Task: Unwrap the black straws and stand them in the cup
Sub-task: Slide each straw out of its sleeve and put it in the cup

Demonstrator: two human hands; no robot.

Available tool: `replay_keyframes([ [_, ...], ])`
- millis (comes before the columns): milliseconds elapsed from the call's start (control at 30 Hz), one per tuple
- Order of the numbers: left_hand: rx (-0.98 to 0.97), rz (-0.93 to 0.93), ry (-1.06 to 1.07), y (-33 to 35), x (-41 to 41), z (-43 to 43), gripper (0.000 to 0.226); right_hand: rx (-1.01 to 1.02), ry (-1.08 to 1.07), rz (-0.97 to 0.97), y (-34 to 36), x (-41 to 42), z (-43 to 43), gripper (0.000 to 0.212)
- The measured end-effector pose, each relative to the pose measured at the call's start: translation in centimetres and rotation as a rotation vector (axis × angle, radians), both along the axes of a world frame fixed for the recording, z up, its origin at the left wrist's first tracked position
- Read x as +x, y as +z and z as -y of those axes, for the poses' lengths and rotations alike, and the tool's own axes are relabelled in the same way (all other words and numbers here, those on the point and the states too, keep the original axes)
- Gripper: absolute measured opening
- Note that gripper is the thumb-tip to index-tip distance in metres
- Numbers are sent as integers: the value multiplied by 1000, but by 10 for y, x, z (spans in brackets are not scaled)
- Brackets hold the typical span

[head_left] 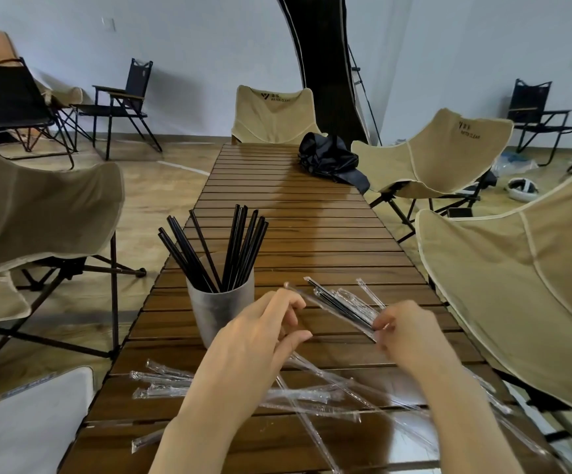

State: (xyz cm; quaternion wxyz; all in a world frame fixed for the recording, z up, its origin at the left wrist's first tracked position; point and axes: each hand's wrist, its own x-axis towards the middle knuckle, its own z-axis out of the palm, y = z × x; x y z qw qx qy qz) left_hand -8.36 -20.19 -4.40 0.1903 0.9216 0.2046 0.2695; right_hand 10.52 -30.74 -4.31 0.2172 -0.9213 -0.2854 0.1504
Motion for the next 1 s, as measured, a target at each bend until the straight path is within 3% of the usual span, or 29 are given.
replay_keyframes([
  [133, 59, -36, 0, 1, 0, 2, 30, 104, 51, -25, 33, 7, 23, 14],
  [300, 97, -136, -55, 0, 0, 1, 50, 232, 134, -21, 55, 6, 31, 26],
  [467, 94, -105, -39, 6, -5, -2, 21, 230, 246, -66, 51, 6, 28, 28],
  [633, -54, -118, 22, 6, -21, -13, 46, 296, 235, -120, 44, 15, 28, 25],
  [767, -14, -97, 113, 9, -32, -20, 21, 316, 271, -137, 39, 16, 30, 18],
  [833, 13, -92, 126, 13, -33, -20, 27, 328, 298, -126, 36, 16, 29, 19],
  [933, 117, -50, 46, 23, -33, -18, 55, 340, 330, -96, 34, 17, 29, 22],
  [1000, 146, -8, 3, 25, -34, -20, 50, 358, 355, -91, 35, 18, 31, 26],
])
